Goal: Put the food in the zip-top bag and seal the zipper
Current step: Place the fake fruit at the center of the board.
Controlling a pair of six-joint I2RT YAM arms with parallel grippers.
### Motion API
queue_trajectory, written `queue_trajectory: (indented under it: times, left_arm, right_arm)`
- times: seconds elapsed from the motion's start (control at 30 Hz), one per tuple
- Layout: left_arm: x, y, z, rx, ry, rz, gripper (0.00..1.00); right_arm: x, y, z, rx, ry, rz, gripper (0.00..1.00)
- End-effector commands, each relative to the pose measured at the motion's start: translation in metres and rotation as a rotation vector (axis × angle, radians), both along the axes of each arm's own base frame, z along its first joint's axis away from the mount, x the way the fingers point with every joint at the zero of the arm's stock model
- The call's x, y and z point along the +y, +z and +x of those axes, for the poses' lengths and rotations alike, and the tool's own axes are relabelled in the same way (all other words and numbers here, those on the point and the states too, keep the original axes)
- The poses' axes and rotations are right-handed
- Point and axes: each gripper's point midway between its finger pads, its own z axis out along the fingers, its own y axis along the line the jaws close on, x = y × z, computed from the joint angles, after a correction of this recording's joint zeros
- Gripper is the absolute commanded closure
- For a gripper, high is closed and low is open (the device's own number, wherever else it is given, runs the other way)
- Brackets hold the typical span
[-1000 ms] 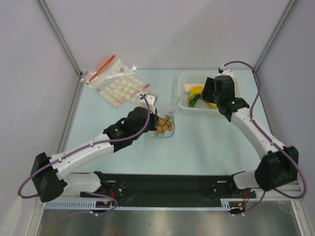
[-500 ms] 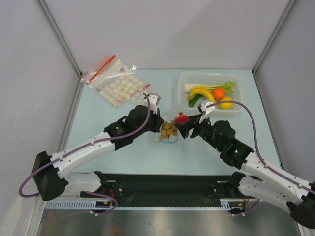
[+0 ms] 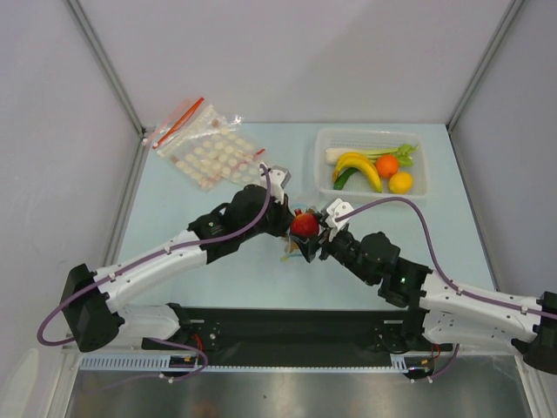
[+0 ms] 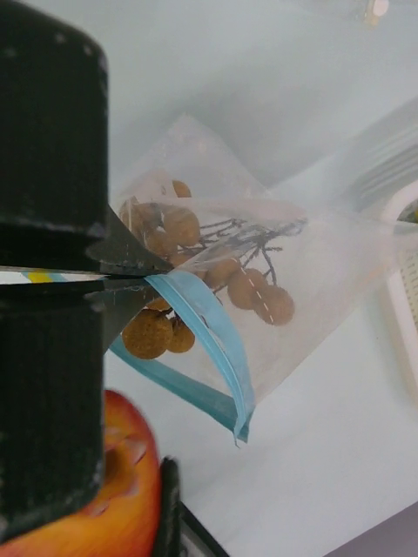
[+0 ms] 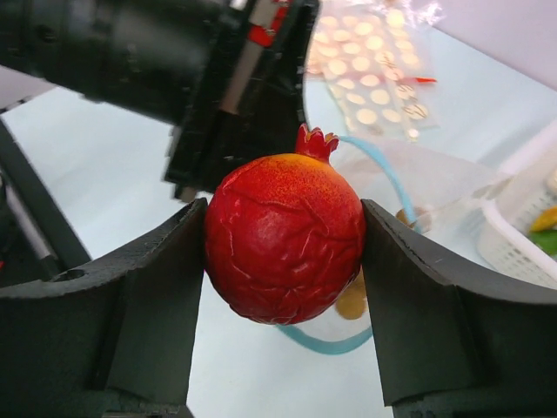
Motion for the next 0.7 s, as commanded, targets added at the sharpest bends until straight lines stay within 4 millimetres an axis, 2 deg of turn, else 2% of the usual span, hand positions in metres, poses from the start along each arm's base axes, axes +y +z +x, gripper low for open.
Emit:
queue_trajectory:
  times: [0.0,0.17,0.2,0.37,0.43,0.47,0.67]
  left_arm:
    - [-0.017,0.038,-0.011,-0.013,-0.094,-0.130,0.99]
    - [-0.031,0.051,-0.036,0.042,-0.207,-0.232,0.97]
    - [-0.032,0.052,-0.038,0.048,-0.218,-0.240,0.97]
    - [-0.037,0.059,-0.048,0.065,-0.267,-0.304,0.97]
    - [-0.040,0.061,-0.047,0.081,-0.285,-0.349,0.98]
    - [-0.042,0.055,-0.051,0.112,-0.317,-0.360,0.99]
    - [-0.037,0.039,-0.031,0.143,-0.268,-0.359,1.00]
  right_arm:
    - [-0.010,0.012,0.020,-0.038,-0.116,0.028,0.68]
    - [-0.028,0.003,0.046,0.041,-0.208,0.076,0.71]
    - [-0.037,-0.001,0.056,0.053,-0.235,0.079,0.71]
    - [-0.045,-0.013,0.067,0.101,-0.270,0.087,0.72]
    - [-0.045,-0.017,0.070,0.117,-0.266,0.088,0.71]
    - [-0.042,-0.022,0.071,0.127,-0.263,0.078,0.71]
    - [-0.039,-0.027,0.068,0.161,-0.235,0.088,0.72]
